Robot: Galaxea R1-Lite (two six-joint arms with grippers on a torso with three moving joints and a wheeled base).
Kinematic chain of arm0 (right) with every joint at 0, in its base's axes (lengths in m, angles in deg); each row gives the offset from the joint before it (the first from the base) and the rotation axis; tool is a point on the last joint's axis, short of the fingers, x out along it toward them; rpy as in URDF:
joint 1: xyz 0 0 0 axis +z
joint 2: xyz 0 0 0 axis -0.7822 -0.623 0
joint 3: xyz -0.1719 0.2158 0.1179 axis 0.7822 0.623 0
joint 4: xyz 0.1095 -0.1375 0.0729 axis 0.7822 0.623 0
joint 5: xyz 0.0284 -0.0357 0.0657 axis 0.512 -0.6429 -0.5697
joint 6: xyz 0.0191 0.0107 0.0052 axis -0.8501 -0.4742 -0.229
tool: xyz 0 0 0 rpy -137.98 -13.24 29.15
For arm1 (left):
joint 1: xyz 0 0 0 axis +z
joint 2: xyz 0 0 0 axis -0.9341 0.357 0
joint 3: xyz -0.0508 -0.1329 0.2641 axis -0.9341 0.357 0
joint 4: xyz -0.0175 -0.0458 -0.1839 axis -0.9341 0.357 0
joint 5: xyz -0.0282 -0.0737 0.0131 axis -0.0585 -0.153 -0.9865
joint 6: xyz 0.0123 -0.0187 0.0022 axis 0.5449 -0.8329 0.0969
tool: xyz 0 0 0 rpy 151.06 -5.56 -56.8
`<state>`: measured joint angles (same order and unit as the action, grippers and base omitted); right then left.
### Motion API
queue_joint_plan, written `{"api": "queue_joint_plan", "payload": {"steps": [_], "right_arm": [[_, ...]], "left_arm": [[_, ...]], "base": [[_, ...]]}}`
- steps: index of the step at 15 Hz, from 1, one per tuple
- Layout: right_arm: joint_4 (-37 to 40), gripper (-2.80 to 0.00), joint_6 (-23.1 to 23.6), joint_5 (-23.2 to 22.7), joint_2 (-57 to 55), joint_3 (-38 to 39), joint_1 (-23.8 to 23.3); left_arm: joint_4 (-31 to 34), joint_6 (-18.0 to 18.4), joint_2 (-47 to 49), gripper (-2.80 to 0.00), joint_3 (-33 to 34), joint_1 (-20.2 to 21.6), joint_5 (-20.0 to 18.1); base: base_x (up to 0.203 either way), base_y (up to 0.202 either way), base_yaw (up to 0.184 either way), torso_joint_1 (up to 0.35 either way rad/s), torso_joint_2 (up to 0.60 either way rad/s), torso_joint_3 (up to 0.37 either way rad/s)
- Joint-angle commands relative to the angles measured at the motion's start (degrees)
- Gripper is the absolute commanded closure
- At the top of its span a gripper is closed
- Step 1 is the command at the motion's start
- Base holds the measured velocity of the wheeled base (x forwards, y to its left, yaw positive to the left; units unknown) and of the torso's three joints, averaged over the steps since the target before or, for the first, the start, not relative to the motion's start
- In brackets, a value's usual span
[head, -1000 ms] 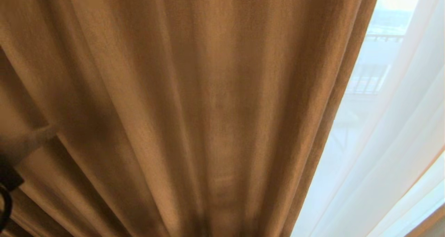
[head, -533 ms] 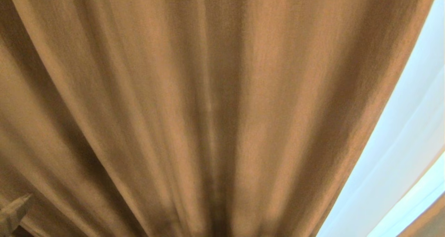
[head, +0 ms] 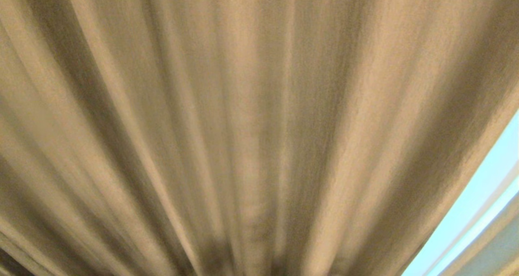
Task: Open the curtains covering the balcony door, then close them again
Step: Close the outer curtains on both sides
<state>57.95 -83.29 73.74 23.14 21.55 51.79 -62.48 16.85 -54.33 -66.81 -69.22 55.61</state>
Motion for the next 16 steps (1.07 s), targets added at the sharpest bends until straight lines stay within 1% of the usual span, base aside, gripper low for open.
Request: {"api": "queue_joint_plan", "payload": {"steps": [1,2,3,4,5,10,12,16], "right_arm": [[0.0,0.0,0.0,0.0,0.0,0.0,0.0],[0.0,0.0,0.0,0.0,0.0,0.0,0.0],[0.0,0.0,0.0,0.0,0.0,0.0,0.0],[0.0,0.0,0.0,0.0,0.0,0.0,0.0],[0.0,0.0,0.0,0.0,-0.1,0.0,0.0],[0.0,0.0,0.0,0.0,0.0,0.0,0.0],[0.0,0.0,0.0,0.0,-0.1,0.0,0.0],[0.0,0.0,0.0,0.0,0.0,0.0,0.0]], "left_arm": [[0.3,0.0,-5.3,0.0,0.1,0.1,0.0],[0.4,0.2,-6.7,0.0,0.1,0.1,0.0],[0.6,2.1,-7.4,0.0,0.1,0.1,-0.1],[0.9,5.5,-7.4,0.0,0.1,0.1,-0.8],[1.1,8.0,-7.4,0.0,0.2,0.1,-2.3],[1.1,7.9,-7.4,0.0,0.2,0.0,-2.4],[1.1,8.2,-7.4,0.0,0.2,0.0,-2.9],[1.1,7.8,-7.4,0.0,0.2,0.1,-3.0]], "base": [[0.0,0.0,0.0,0.0,0.0,0.0],[0.0,0.0,0.0,0.0,0.0,0.0],[0.0,0.0,0.0,0.0,0.0,0.0],[0.0,0.0,0.0,0.0,0.0,0.0],[0.0,0.0,0.0,0.0,0.0,0.0],[0.0,0.0,0.0,0.0,0.0,0.0],[0.0,0.0,0.0,0.0,0.0,0.0],[0.0,0.0,0.0,0.0,0.0,0.0]]}}
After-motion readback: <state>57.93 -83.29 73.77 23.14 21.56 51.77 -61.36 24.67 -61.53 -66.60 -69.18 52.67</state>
